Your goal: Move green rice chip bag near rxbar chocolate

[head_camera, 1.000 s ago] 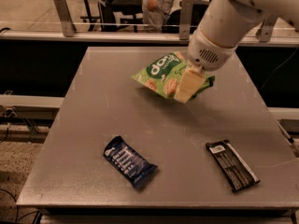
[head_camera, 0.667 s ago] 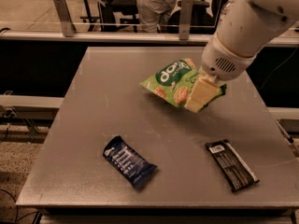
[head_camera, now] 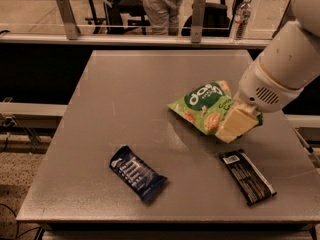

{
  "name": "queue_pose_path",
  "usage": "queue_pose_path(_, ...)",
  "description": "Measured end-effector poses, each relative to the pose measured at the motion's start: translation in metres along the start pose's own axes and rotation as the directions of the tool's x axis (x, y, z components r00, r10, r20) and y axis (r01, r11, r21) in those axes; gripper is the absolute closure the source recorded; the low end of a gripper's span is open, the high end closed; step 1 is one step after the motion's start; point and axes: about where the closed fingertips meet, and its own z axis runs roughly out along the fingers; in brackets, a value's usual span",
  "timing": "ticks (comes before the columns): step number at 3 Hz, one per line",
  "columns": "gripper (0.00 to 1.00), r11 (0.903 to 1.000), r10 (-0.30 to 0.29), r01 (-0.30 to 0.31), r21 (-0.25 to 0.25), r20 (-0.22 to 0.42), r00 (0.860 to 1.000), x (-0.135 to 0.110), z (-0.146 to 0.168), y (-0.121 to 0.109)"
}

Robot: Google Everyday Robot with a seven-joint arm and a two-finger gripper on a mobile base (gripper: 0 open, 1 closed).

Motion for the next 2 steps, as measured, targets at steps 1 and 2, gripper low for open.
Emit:
queue_pose_path(1, 0.59, 0.9989, 0.047, -0.047, -0.009, -0.006, 0.999, 0.021, 0.002, 0.008)
queue_pose_path(2, 0.37, 0.9967, 0.08, -0.081, -0.012, -0.01, 0.997, 0.033, 0.004, 0.012)
